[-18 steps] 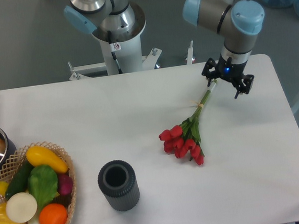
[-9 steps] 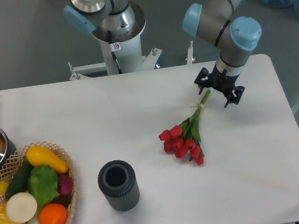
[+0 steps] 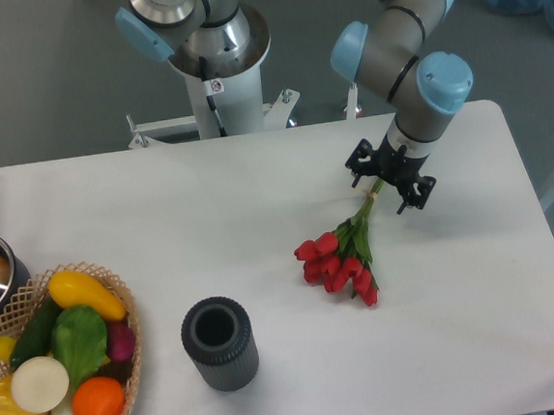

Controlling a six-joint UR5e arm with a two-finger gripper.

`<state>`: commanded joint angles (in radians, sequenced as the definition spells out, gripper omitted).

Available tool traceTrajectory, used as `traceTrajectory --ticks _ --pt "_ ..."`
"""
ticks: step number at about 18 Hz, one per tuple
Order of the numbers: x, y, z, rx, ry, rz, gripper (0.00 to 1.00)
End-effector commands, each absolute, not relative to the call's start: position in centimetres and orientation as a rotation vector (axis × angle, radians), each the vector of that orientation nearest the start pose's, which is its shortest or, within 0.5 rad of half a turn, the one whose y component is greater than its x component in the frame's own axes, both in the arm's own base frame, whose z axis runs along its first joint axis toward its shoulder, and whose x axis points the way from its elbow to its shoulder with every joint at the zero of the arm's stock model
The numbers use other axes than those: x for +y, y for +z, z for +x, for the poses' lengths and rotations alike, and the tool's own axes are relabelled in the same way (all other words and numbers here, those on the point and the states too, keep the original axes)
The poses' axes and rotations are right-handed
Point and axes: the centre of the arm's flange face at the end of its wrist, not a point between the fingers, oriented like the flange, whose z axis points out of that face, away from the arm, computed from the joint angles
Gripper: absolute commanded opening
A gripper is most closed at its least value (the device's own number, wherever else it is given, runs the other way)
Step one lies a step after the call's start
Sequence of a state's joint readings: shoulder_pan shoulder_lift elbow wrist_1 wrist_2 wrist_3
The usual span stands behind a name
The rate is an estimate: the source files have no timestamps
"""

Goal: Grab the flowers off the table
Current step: 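Close the gripper around the green tulip stems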

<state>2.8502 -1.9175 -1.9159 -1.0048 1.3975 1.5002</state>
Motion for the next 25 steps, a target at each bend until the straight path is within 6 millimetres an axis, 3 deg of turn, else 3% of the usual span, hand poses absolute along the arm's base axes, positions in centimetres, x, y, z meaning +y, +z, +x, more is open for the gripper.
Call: traceTrajectory --ticks 8,11,18,25 --pt "30.4 19.4 -46.4 0.302 -0.252 -2.970 0.96" --pt "30.4 19.3 -46.4 0.301 -0.254 -2.968 0.81" --pt "30.4 18.6 -46.4 0.303 -0.272 -2.971 0.60" --pt "30.5 18.9 -46.8 0.299 -0.261 -2.971 0.20"
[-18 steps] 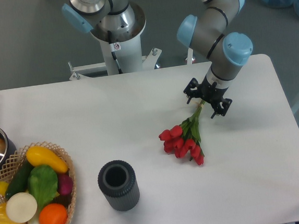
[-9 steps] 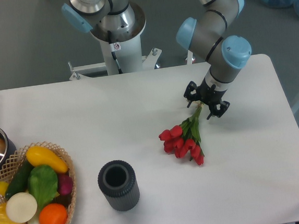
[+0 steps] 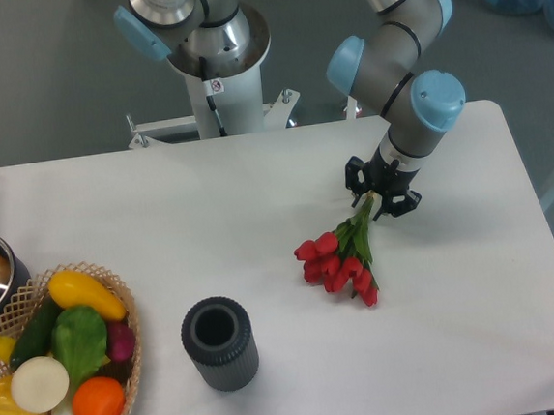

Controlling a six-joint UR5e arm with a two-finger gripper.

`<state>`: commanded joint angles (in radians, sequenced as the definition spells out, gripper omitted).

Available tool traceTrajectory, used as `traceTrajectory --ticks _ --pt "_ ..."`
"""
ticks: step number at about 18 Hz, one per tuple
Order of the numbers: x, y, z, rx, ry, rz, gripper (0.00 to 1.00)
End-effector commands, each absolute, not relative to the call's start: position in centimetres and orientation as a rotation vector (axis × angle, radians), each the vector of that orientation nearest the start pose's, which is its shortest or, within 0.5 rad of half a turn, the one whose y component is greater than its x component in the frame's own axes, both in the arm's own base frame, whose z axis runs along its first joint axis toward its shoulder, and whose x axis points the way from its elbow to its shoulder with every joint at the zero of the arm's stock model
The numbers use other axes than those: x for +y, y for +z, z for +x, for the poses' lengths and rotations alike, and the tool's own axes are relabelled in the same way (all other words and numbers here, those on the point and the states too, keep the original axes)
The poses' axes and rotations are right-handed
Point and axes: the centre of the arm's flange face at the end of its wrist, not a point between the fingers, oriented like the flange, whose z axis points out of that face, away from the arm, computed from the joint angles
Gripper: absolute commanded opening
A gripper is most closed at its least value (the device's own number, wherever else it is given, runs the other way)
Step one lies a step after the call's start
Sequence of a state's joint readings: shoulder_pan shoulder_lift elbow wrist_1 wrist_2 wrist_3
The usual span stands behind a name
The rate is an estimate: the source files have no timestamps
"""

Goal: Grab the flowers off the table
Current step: 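Close the gripper around the green tulip stems, then lift the gripped red tulips up off the table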

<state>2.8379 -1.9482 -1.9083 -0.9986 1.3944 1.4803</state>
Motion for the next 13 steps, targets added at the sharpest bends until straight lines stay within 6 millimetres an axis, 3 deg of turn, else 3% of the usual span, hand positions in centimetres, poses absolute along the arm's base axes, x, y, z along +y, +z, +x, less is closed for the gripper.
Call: traceTrajectory --ticks 2,9,11,13 --pt "30.4 19.0 -46.9 0.298 -0.256 -2.973 0.13" --pt "30.2 20.3 -47.9 0.292 -0.222 -2.975 0.10" --pt "30.3 21.6 -48.3 0.289 -0.200 -2.974 0.10" --pt "30.0 24.4 -48.7 0.283 -0.156 -2.969 0.10"
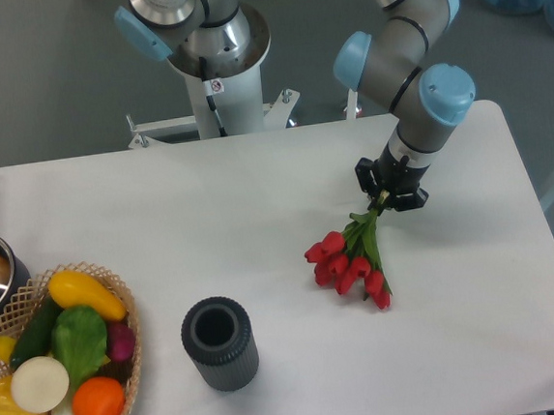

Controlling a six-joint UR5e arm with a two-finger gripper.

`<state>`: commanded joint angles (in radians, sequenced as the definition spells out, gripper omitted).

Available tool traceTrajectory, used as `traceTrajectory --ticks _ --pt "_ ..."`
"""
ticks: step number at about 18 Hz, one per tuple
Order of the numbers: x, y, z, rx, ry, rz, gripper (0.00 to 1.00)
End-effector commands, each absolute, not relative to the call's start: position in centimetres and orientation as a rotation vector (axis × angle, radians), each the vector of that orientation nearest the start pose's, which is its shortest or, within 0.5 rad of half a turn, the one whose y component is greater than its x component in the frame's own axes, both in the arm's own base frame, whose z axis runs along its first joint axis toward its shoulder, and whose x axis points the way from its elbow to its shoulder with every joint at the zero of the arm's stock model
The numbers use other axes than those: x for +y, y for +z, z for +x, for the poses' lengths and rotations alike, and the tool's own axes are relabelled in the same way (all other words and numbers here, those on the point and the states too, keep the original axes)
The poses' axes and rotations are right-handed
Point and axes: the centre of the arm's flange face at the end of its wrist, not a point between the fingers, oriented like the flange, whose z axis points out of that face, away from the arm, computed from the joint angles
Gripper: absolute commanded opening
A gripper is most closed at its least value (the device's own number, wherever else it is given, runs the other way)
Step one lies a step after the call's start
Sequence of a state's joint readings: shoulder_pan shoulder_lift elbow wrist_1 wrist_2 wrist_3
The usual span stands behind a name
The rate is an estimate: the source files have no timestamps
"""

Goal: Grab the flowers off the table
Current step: 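Lift the gripped red tulips up off the table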

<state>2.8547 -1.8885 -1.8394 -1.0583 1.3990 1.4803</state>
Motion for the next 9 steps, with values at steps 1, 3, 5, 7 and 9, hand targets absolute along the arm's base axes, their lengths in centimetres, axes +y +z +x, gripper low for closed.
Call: traceTrajectory --ticks 1,3,5,7,9 --pt "30.0 26.1 -48.7 0.281 -0.126 -2.964 0.11" --pt "30.0 29.3 -49.0 0.245 -0.046 -2.940 0.11" --pt "30.7 32.2 -49.6 0.176 0.010 -2.880 0.11" --pt "31.6 34.9 -50.0 0.092 0.040 -2.795 0.11" --pt "32.4 37.8 -50.4 0.034 0.071 -2.721 0.11"
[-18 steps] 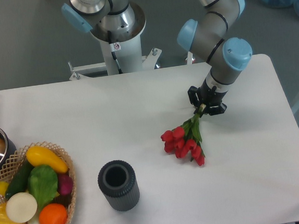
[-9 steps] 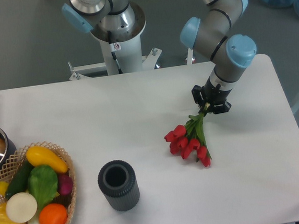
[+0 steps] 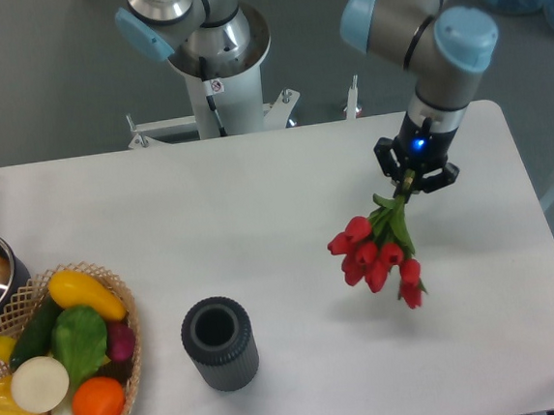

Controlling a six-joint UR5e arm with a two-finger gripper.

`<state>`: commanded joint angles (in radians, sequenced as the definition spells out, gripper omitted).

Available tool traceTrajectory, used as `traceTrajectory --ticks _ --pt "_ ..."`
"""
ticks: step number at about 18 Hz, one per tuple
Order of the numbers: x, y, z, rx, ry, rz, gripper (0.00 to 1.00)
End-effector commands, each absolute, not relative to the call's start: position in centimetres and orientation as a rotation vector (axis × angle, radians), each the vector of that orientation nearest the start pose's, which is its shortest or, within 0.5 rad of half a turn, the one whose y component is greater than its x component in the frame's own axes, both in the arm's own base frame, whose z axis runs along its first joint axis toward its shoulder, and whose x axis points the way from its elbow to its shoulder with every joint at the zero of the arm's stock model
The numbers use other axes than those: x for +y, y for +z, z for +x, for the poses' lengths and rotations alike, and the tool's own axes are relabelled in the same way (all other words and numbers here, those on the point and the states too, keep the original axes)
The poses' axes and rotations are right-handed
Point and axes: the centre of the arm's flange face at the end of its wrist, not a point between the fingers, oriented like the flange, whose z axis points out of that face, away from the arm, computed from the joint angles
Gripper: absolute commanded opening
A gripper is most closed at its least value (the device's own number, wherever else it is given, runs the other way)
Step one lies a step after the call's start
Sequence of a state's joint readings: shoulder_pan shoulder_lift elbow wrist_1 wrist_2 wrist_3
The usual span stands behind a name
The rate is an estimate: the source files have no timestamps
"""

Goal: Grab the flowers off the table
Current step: 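Lift the gripped red tulips up off the table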

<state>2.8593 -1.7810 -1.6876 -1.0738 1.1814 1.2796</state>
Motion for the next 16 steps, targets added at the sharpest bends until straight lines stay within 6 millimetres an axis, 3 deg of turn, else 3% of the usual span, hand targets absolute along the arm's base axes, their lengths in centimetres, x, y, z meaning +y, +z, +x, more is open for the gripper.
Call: traceTrajectory --ticks 9,12,16 --pt "35.5 47.6 -50.5 -0.057 0.074 -2.393 0.11" --pt "36.2 49.9 -50.3 -0.065 0.018 -2.264 0.11" --pt "36.6 50.9 -49.9 -0.040 -0.031 -2.152 0.11"
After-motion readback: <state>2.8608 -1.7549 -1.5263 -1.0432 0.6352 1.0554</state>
